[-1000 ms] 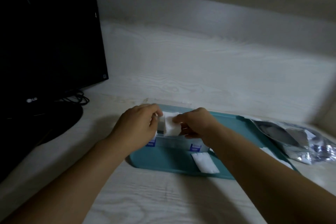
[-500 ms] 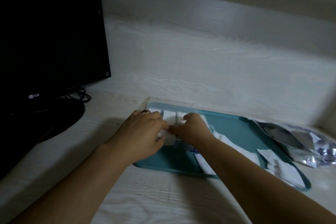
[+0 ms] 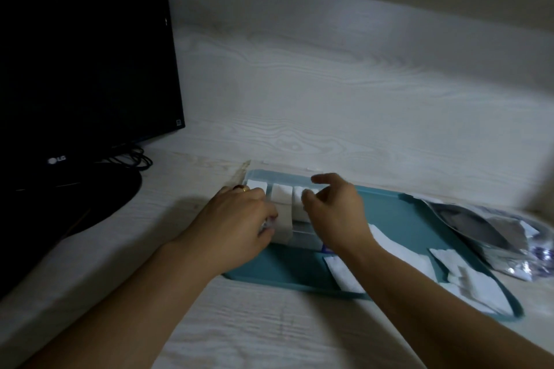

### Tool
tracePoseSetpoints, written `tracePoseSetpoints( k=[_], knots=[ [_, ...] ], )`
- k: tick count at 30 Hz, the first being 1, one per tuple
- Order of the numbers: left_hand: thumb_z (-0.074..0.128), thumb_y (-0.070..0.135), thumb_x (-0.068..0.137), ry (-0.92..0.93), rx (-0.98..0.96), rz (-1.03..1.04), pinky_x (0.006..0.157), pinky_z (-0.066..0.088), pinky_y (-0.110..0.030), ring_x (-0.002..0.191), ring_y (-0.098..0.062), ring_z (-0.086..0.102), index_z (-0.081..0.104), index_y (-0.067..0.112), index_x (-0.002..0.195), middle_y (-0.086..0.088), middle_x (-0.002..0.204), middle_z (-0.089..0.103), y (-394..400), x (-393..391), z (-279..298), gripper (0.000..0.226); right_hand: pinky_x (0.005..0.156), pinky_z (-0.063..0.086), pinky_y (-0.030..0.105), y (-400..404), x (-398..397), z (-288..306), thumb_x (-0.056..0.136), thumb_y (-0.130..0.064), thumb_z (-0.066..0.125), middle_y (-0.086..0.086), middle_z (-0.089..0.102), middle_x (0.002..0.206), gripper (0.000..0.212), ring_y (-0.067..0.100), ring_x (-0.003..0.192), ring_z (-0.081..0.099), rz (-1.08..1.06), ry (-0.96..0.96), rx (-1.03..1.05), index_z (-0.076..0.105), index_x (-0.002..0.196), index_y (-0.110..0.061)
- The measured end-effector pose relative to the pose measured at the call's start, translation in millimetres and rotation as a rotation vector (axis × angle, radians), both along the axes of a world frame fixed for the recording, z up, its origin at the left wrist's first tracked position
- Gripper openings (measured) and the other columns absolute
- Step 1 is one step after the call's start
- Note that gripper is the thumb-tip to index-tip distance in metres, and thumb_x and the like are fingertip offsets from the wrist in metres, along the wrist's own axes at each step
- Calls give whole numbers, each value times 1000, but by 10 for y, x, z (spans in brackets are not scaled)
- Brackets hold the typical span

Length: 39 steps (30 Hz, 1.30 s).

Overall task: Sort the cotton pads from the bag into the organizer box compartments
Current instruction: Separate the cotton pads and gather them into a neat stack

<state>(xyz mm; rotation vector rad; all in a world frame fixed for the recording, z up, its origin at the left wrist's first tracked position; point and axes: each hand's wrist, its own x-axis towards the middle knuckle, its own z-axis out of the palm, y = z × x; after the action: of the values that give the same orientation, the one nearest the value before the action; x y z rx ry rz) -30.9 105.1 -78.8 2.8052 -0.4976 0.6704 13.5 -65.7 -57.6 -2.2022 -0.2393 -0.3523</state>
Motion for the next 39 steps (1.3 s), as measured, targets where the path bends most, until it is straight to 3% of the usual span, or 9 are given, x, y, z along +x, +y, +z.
tracePoseSetpoints(
  k=[5, 10, 14, 17, 23, 27, 30, 34, 39],
  knots=[
    [59, 39, 91, -49, -24, -12, 92, 37, -29, 107, -16, 56, 67, 31, 120, 11, 111, 63, 8, 31, -14, 31, 53, 50, 21, -456, -151, 184, 95, -16, 55, -1, 70, 75, 19, 5, 57, 61, 43, -208, 138, 63, 105, -30],
    [49, 50, 86, -129, -62, 6, 80, 44, -27, 89, -13, 62, 72, 30, 104, 15, 97, 67, -15, 23, 37, 35, 54, 48, 23, -1162, 46, 180, 92, -17, 60, -6, 72, 81, 18, 9, 57, 61, 59, -214, -130, 65, 92, -35],
    [44, 45, 91, -179, -185, -28, 83, 41, -21, 90, -6, 59, 72, 30, 102, 18, 99, 66, -144, -1, 123, 33, 69, 43, 6, -1570, 230, -29, 91, -28, 65, -9, 69, 101, 15, -6, 81, 61, 138, -39, -397, 64, 104, -35],
    [45, 38, 92, -201, -168, -109, 85, 36, -16, 90, -3, 57, 72, 29, 100, 18, 96, 64, -361, 35, 183, 28, 86, 46, 18, -1674, 266, -128, 90, -42, 63, -10, 65, 109, 25, 3, 95, 60, 226, 50, -546, 66, 109, -27],
    [42, 47, 95, -50, 25, -263, 90, 31, -18, 103, -8, 51, 66, 34, 115, 16, 108, 61, -1045, 190, 227, 33, 88, 44, 14, -1685, 237, -180, 90, -39, 62, -8, 65, 113, 33, 2, 99, 58, 297, 14, -492, 62, 121, -25],
    [41, 54, 95, -26, 173, -241, 92, 36, -28, 104, -13, 49, 65, 34, 115, 12, 108, 57, -1328, 262, 108, 37, 83, 50, 34, -1632, 207, -246, 86, -42, 63, 0, 68, 99, 36, 12, 85, 59, 287, -4, -419, 65, 105, -12],
    [46, 54, 85, -91, 266, -223, 91, 33, -29, 95, -13, 56, 72, 34, 93, 12, 97, 63, -1352, 303, -87, 34, 71, 44, 9, -1608, 214, -296, 84, -34, 72, -3, 69, 103, 32, 3, 80, 56, 267, 2, -341, 67, 110, -15],
    [47, 48, 85, -131, 129, -216, 95, 29, -26, 105, -9, 46, 68, 31, 109, 11, 106, 64, -1275, 274, -221, 36, 69, 47, 15, -1619, 288, -316, 84, -19, 74, -9, 71, 85, 9, -3, 72, 62, 171, 8, -119, 70, 88, -26],
    [40, 54, 90, -75, -168, -162, 104, 30, -24, 121, -7, 43, 53, 31, 134, 12, 130, 58, -1244, 256, -248, 52, 63, 50, 20, -1692, 278, -150, 86, -9, 71, 1, 70, 76, 13, 5, 65, 63, 164, 39, 155, 66, 77, -16]
  ],
)
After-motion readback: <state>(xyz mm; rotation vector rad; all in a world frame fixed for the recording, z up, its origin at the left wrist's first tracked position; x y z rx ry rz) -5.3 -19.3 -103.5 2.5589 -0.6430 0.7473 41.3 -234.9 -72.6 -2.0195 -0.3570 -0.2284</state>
